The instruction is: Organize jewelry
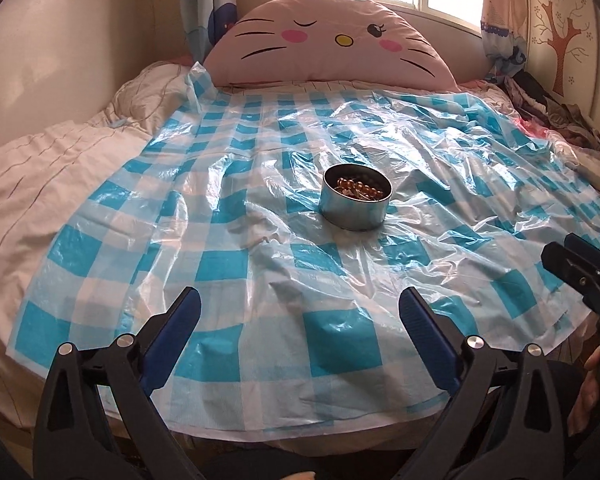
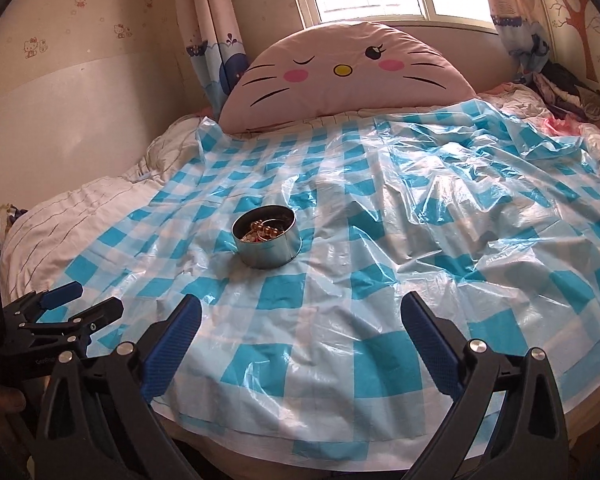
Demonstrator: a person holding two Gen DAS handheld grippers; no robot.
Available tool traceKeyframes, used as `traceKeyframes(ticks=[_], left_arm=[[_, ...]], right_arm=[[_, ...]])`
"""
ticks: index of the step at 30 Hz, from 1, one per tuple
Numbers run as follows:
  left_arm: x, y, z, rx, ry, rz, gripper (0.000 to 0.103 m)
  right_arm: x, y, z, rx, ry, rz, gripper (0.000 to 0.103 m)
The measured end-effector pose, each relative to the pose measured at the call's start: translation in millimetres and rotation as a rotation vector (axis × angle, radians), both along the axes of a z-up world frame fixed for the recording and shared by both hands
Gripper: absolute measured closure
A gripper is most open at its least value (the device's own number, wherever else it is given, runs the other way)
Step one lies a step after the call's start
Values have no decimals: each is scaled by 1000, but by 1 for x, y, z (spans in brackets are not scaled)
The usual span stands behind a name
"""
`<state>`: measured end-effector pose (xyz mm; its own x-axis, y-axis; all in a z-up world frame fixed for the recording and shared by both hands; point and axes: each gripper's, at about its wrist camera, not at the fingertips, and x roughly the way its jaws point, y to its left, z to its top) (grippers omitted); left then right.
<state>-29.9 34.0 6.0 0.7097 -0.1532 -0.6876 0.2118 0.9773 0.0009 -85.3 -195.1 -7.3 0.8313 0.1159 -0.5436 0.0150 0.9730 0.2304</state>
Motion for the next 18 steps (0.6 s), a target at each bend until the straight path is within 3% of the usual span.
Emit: traceKeyframes(ticks=[3,11,18], left_arm=[[-4,-1,-4,-30,8,21,8],[4,-14,-10,43,-14,46,8],[5,-40,-16,120,-32,-1,8]], right_arm=[[-1,11,-3,-25,-3,2,7],[8,17,-10,-50,-6,-5,7],[6,7,-8,-38,-41,-22,7]])
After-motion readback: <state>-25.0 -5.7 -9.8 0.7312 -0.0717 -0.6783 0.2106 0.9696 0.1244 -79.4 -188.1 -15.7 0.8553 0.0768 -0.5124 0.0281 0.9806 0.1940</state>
